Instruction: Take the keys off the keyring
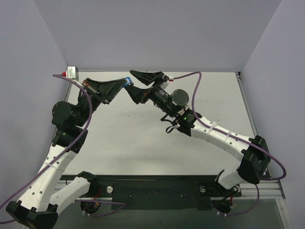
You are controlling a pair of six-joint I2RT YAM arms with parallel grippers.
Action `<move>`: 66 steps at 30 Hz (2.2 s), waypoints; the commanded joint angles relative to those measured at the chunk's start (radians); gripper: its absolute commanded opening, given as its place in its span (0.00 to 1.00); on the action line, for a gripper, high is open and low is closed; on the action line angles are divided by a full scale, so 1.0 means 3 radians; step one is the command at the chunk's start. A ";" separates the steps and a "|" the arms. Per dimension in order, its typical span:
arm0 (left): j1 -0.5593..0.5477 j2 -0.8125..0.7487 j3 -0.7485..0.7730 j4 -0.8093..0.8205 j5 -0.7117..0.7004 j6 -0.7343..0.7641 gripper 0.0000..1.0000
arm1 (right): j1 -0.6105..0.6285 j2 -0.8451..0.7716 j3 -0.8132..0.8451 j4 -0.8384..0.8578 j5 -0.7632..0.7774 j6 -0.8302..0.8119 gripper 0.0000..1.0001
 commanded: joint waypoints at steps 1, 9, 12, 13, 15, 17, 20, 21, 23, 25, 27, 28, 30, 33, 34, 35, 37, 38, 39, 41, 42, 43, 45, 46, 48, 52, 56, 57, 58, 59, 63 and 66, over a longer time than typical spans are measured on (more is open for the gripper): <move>-0.0006 -0.0075 -0.0005 0.0171 -0.0030 0.0059 0.00 | 0.0017 -0.0156 -0.0049 0.0237 0.0090 0.1391 0.56; -0.0006 -0.0116 -0.0005 0.0135 -0.0030 0.0059 0.00 | 0.0018 -0.0130 -0.0045 0.0288 0.0126 0.1391 0.47; -0.0006 -0.0122 -0.0005 0.0120 -0.0014 0.0059 0.00 | 0.0012 -0.0136 -0.0050 0.0283 0.0136 0.1386 0.41; -0.0006 -0.0127 -0.0005 0.0120 -0.0019 0.0064 0.00 | 0.0017 -0.0136 -0.0050 0.0283 0.0131 0.1376 0.40; -0.0006 -0.0127 -0.0005 0.0094 -0.0014 0.0069 0.00 | 0.0018 -0.0136 -0.0050 0.0278 0.0142 0.1376 0.33; -0.0006 -0.0147 -0.0010 0.0079 -0.0025 0.0079 0.00 | 0.0018 -0.0146 -0.0050 0.0273 0.0142 0.1371 0.31; -0.0006 -0.0162 -0.0011 0.0028 -0.0040 0.0110 0.00 | 0.0012 -0.0156 -0.0050 0.0252 0.0137 0.1345 0.30; -0.0006 -0.0168 -0.0016 0.0013 -0.0045 0.0110 0.00 | 0.0012 -0.0161 -0.0060 0.0242 0.0136 0.1340 0.30; -0.0006 -0.0178 -0.0016 -0.0054 -0.0065 0.0135 0.00 | 0.0012 -0.0171 -0.0060 0.0232 0.0136 0.1330 0.29; -0.0006 -0.0198 0.0000 -0.0130 -0.0086 0.0156 0.00 | 0.0007 -0.0182 -0.0070 0.0216 0.0131 0.1314 0.29; -0.0006 -0.0224 0.0005 -0.0212 -0.0116 0.0202 0.00 | -0.0003 -0.0202 -0.0091 0.0216 0.0131 0.1289 0.29; -0.0006 -0.0244 0.0005 -0.0253 -0.0132 0.0222 0.00 | -0.0013 -0.0207 -0.0096 0.0206 0.0136 0.1284 0.29; -0.0006 -0.0280 0.0005 -0.0365 -0.0188 0.0263 0.00 | -0.0028 -0.0238 -0.0121 0.0196 0.0152 0.1248 0.25; -0.0006 -0.0336 0.0015 -0.0580 -0.0295 0.0309 0.00 | -0.0049 -0.0284 -0.0126 0.0130 0.0152 0.1177 0.22; -0.0006 -0.0362 -0.0010 -0.0591 -0.0306 0.0329 0.00 | -0.0059 -0.0284 -0.0126 0.0124 0.0142 0.1161 0.21; -0.0006 -0.0387 -0.0016 -0.0621 -0.0326 0.0330 0.00 | -0.0054 -0.0289 -0.0126 0.0109 0.0131 0.1166 0.21; -0.0006 -0.0408 -0.0046 -0.0662 -0.0352 0.0325 0.00 | -0.0064 -0.0284 -0.0106 0.0074 0.0091 0.1146 0.20; -0.0006 -0.0413 -0.0046 -0.0667 -0.0352 0.0325 0.00 | -0.0059 -0.0279 -0.0101 0.0073 0.0085 0.1135 0.19; -0.0006 -0.0418 -0.0056 -0.0678 -0.0347 0.0320 0.00 | -0.0059 -0.0274 -0.0086 0.0053 0.0055 0.1130 0.19; -0.0006 -0.0423 -0.0062 -0.0678 -0.0352 0.0320 0.00 | -0.0059 -0.0269 -0.0065 0.0032 0.0034 0.1110 0.19; -0.0006 -0.0433 -0.0067 -0.0678 -0.0352 0.0319 0.00 | -0.0059 -0.0268 -0.0055 0.0027 0.0019 0.1105 0.19; -0.0006 -0.0428 -0.0062 -0.0688 -0.0357 0.0325 0.00 | -0.0059 -0.0263 -0.0045 0.0002 0.0009 0.1094 0.19; -0.0006 -0.0433 -0.0056 -0.0703 -0.0347 0.0320 0.00 | -0.0059 -0.0248 -0.0009 -0.0044 -0.0037 0.1054 0.19; -0.0006 -0.0428 -0.0057 -0.0703 -0.0352 0.0325 0.00 | -0.0054 -0.0248 0.0001 -0.0065 -0.0058 0.1043 0.19; -0.0006 -0.0433 -0.0057 -0.0703 -0.0337 0.0325 0.00 | -0.0059 -0.0243 0.0012 -0.0095 -0.0083 0.1013 0.18; -0.0006 -0.0439 -0.0046 -0.0724 -0.0336 0.0335 0.00 | -0.0059 -0.0253 0.0012 -0.0147 -0.0109 0.0957 0.16; -0.0006 -0.0449 -0.0046 -0.0749 -0.0331 0.0345 0.00 | -0.0054 -0.0263 0.0027 -0.0213 -0.0145 0.0905 0.10; -0.0006 -0.0449 -0.0046 -0.0765 -0.0336 0.0350 0.00 | -0.0059 -0.0268 0.0022 -0.0233 -0.0155 0.0905 0.09; -0.0006 -0.0454 -0.0046 -0.0770 -0.0337 0.0350 0.00 | -0.0059 -0.0268 0.0027 -0.0244 -0.0165 0.0885 0.08; -0.0006 -0.0454 -0.0046 -0.0785 -0.0331 0.0350 0.00 | -0.0059 -0.0279 0.0022 -0.0269 -0.0175 0.0870 0.08; -0.0006 -0.0454 -0.0031 -0.0836 -0.0331 0.0360 0.00 | -0.0085 -0.0299 0.0022 -0.0387 -0.0252 0.0762 0.01; -0.0006 -0.0459 -0.0026 -0.0887 -0.0316 0.0376 0.00 | -0.0115 -0.0340 -0.0009 -0.0484 -0.0303 0.0685 0.00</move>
